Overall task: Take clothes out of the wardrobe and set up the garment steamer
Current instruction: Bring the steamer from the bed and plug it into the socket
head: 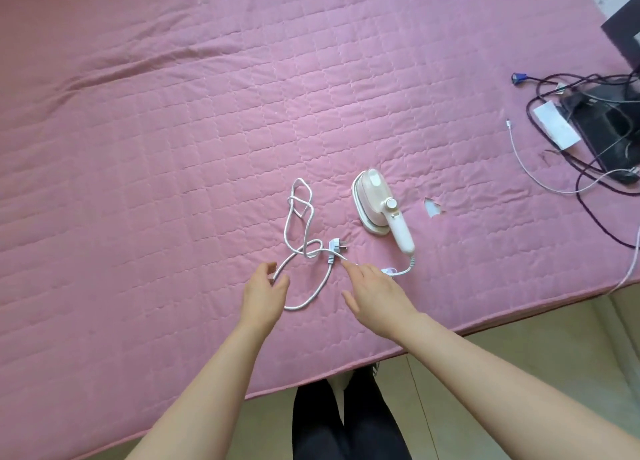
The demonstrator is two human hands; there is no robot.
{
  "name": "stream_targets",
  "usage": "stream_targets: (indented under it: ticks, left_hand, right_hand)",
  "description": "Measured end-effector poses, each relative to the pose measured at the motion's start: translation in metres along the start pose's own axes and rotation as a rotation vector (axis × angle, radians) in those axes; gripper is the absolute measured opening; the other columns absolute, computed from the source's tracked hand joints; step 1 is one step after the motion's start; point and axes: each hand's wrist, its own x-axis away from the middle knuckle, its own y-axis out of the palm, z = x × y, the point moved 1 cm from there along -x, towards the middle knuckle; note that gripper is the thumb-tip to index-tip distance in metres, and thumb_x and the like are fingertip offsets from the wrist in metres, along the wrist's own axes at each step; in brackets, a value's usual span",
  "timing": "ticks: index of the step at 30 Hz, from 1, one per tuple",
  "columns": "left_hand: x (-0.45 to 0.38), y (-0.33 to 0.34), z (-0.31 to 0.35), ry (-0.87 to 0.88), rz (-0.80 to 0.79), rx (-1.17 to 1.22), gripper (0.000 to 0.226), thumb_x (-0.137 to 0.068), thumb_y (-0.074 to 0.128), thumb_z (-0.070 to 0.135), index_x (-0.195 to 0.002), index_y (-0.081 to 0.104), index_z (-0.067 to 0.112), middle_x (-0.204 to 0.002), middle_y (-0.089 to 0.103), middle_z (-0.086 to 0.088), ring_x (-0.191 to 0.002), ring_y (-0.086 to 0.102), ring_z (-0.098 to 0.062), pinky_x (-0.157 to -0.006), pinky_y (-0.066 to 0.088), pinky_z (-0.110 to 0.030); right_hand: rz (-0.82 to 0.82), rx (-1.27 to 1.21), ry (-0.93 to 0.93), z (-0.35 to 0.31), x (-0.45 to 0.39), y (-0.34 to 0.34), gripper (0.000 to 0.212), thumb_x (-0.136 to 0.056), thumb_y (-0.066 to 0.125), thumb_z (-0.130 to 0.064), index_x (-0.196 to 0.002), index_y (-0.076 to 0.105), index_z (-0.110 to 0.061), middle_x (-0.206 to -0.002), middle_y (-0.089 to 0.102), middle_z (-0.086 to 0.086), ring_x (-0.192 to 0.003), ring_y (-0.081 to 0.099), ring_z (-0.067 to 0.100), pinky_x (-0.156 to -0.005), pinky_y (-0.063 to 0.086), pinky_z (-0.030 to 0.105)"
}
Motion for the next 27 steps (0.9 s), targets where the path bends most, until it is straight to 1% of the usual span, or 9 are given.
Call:
stream_targets:
  ticks: [2,6,9,11,14,17,21,24,27]
  left_hand:
    - [-0.022,0.009,0.002,-0.006,0.02,0.063,0.039,-0.09,0.058,0.025,-0.127,0.054,0.016,-0.126,0.059,0.005,-0.107,0.057,-0.015,-0.092,0.046,-0.033]
    - [-0.069,0.02,0.002,-0.017,0.072,0.15,0.037,-0.089,0.06,0.031,-0.124,0.057,0.016,-0.118,0.06,0.007,-0.105,0.057,-0.013,-0.09,0.043,-0.029]
    - [-0.104,0.024,-0.005,-0.101,0.079,0.287,0.04,-0.088,0.058,0.04,-0.12,0.058,0.017,-0.119,0.062,0.002,-0.11,0.058,-0.017,-0.102,0.043,-0.038]
    - [-0.125,0.027,-0.005,-0.163,0.06,0.365,0.033,-0.09,0.056,0.042,-0.114,0.057,0.019,-0.111,0.063,0.002,-0.109,0.059,-0.021,-0.102,0.045,-0.044]
    - [-0.152,0.03,0.005,-0.231,0.013,0.469,0.036,-0.093,0.052,0.045,-0.112,0.057,0.014,-0.112,0.063,-0.004,-0.105,0.06,-0.023,-0.096,0.047,-0.04]
    - [-0.173,0.03,0.021,-0.259,-0.055,0.437,0.053,-0.09,0.051,0.056,-0.121,0.058,0.014,-0.121,0.06,-0.002,-0.104,0.059,-0.02,-0.091,0.04,-0.036]
    - [-0.187,0.03,0.035,-0.336,-0.184,0.387,0.073,-0.079,0.048,0.075,-0.127,0.052,0.02,-0.12,0.056,0.001,-0.099,0.059,-0.018,-0.09,0.039,-0.038]
    - [-0.191,0.031,0.042,-0.379,-0.302,0.353,0.063,-0.074,0.051,0.078,-0.109,0.05,0.026,-0.106,0.061,0.001,-0.095,0.059,-0.021,-0.089,0.041,-0.041]
    - [-0.193,0.035,0.043,-0.374,-0.307,0.282,0.05,-0.069,0.071,0.061,-0.098,0.058,0.021,-0.093,0.069,-0.002,-0.083,0.063,-0.021,-0.091,0.05,-0.039]
  right_hand:
    - [-0.011,-0.1,0.003,0.005,-0.024,0.009,0.057,-0.098,0.042,-0.034,-0.147,0.026,-0.01,-0.133,0.049,0.009,-0.124,0.042,0.027,-0.103,0.035,0.037]
    - [-0.064,-0.261,0.045,0.011,-0.073,0.032,0.048,-0.099,0.04,-0.031,-0.142,0.031,-0.01,-0.132,0.049,0.011,-0.123,0.042,0.031,-0.099,0.035,0.038]
    - [-0.091,-0.373,0.055,0.008,-0.104,0.046,0.047,-0.101,0.038,-0.03,-0.142,0.031,-0.008,-0.135,0.047,0.014,-0.126,0.04,0.033,-0.1,0.033,0.039]
    - [-0.096,-0.451,0.068,0.004,-0.12,0.054,0.046,-0.101,0.038,-0.033,-0.139,0.034,-0.008,-0.135,0.047,0.015,-0.126,0.039,0.033,-0.099,0.032,0.038]
    - [-0.113,-0.506,0.057,0.001,-0.137,0.065,0.042,-0.101,0.034,-0.033,-0.133,0.04,-0.007,-0.127,0.052,0.018,-0.121,0.043,0.034,-0.097,0.035,0.041]
    - [-0.112,-0.519,0.026,-0.001,-0.149,0.071,0.025,-0.102,0.031,-0.029,-0.102,0.046,-0.009,-0.105,0.057,0.02,-0.103,0.049,0.037,-0.084,0.039,0.042]
    - [-0.127,-0.541,-0.007,-0.001,-0.158,0.075,0.034,-0.102,0.027,-0.034,-0.1,0.048,-0.007,-0.097,0.06,0.018,-0.096,0.054,0.039,-0.084,0.044,0.047]
    - [-0.15,-0.48,-0.028,-0.004,-0.158,0.083,0.034,-0.101,0.025,-0.036,-0.104,0.046,-0.009,-0.098,0.062,0.021,-0.094,0.056,0.042,-0.082,0.047,0.049]
    - [-0.158,-0.384,-0.076,-0.007,-0.153,0.083,0.028,-0.102,0.027,-0.034,-0.088,0.041,-0.014,-0.098,0.061,0.019,-0.092,0.054,0.039,-0.079,0.045,0.046]
